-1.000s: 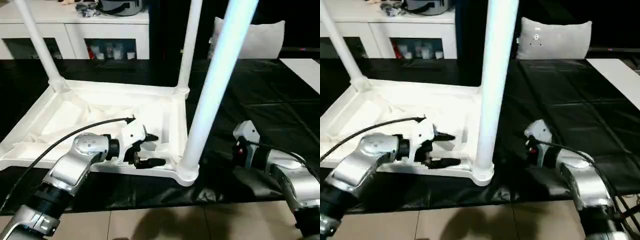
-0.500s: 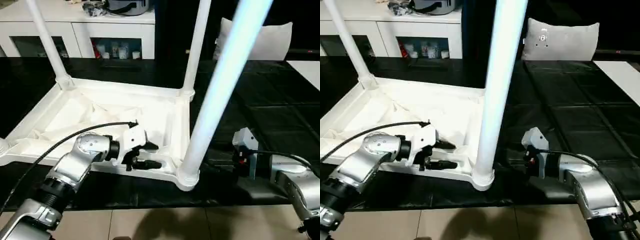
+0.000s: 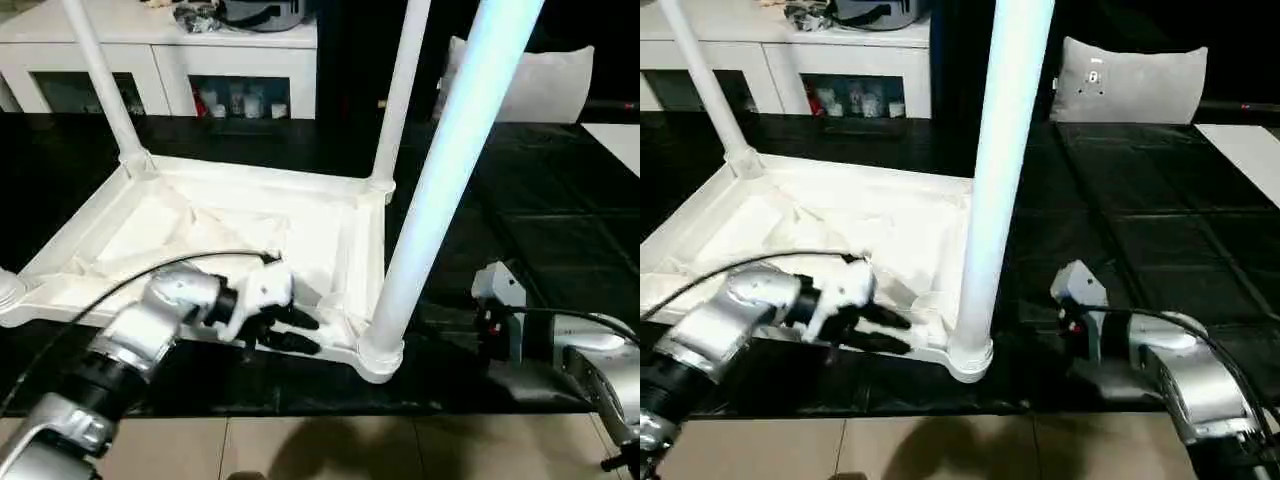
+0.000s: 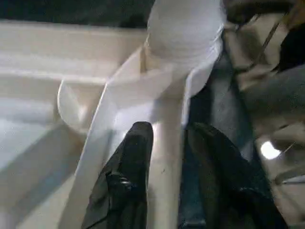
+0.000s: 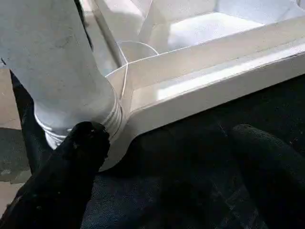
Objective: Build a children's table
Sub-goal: Rotate leg to tighten
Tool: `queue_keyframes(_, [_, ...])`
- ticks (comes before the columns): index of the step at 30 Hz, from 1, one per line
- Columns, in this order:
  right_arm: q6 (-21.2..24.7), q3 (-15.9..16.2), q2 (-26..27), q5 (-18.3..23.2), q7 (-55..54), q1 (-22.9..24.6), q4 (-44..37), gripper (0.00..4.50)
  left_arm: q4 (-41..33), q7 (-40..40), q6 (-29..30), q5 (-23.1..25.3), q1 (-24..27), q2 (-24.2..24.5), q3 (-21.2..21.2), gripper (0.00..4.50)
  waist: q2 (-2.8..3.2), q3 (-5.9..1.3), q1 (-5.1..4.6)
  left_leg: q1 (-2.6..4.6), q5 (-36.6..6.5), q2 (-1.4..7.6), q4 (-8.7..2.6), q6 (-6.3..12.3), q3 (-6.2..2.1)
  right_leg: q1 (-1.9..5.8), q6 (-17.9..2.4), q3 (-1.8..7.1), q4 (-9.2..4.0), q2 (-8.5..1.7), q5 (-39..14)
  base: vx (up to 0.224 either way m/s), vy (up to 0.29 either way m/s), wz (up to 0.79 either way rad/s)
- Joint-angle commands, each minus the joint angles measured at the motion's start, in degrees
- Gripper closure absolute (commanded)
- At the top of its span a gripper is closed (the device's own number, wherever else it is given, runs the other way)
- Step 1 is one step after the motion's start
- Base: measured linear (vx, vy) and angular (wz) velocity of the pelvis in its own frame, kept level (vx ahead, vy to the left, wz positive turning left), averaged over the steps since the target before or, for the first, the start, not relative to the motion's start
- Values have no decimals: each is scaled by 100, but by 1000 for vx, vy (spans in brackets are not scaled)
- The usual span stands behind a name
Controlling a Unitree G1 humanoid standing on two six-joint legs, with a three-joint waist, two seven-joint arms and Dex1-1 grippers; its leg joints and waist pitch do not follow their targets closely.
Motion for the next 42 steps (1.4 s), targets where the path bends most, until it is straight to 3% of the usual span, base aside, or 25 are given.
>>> queue_keyframes(1, [-2, -27, -72, 20, 74, -14, -68, 0, 323, 195, -248, 320, -118, 0, -101, 338, -21, -382, 5, -78, -653, 99, -336, 435, 43, 344, 410, 308, -623, -484, -2564, 0, 0, 0])
queue_keyframes(11, [-92, -25, -112, 51, 177, -69, -65, 0, 582, -37, -428, 464, -202, 26, -171, 418, -16, -385, -3, -72, -704, 126, -350, 428, 28, 346, 316, 307, -623, -508, -2552, 0, 0, 0])
queue_keyframes(15, [-141, -41, -82, 53, 178, -132, 1, 0, 516, -146, -110, 147, -204, -73, 4, 445, -26, -386, -7, -75, -698, 122, -350, 418, 34, 353, 315, 305, -617, -522, -2594, 0, 0, 0])
queue_keyframes(17, [-147, -76, -41, 105, 182, -196, 50, 0, 389, -186, 241, -44, -174, -132, 98, 445, -41, -392, -28, -87, -627, 132, -355, 427, 29, 362, 251, 314, -593, -527, -2498, 0, 0, 0])
queue_keyframes(21, [-210, -91, -27, 48, 137, -303, 206, 0, 548, 264, 672, 97, -238, -280, 205, 445, -40, -401, -77, -100, -477, 142, -347, 501, 30, 369, 74, 330, -556, -532, -2256, 0, 0, 0])
queue_keyframes(25, [-287, -121, 19, -61, -28, -390, 384, 0, 731, 798, 830, 136, -280, -536, 379, 445, -50, -410, -120, -131, -398, 118, -327, 527, 37, 395, 98, 319, -551, -522, -2210, 0, 0, 0])
queue_keyframes(28, [-272, -80, 87, -63, -83, -404, 350, 0, 468, 952, 999, 248, -98, -581, 322, 445, -41, -422, -147, -136, -329, 98, -322, 570, 40, 396, 149, 318, -551, -508, -2142, 0, 0, 0])
queue_keyframes(30, [-275, -58, 106, -60, -90, -406, 336, 0, 392, 989, 1076, 285, -59, -583, 306, 445, -39, -430, -162, -128, -237, 135, -333, 625, 32, 387, 57, 333, -521, -514, -1978, 0, 0, 0])
queue_keyframes(37, [-323, 64, 230, -49, -120, -424, 348, 0, 297, 1043, 429, 305, 46, -699, 315, 445, -16, -445, -151, -139, -159, 146, -324, 692, 36, 384, -62, 356, -496, -526, -1826, 0, 0, 0])
queue_keyframes(38, [-318, 67, 241, -44, -123, -421, 336, 0, 292, 1067, 462, 272, 50, -723, 340, 403, 2, -451, -132, -139, -129, 148, -321, 696, 36, 379, -69, 360, -487, -525, -1801, 0, 0, 0])
queue_keyframes(42, [-318, 67, 271, -57, -125, -383, 311, 0, 253, 966, 571, 247, 61, -699, 347, 385, -9, -468, -91, -151, -30, 166, -312, 710, 37, 375, -146, 370, -450, -534, -1615, 0, 0, 0])
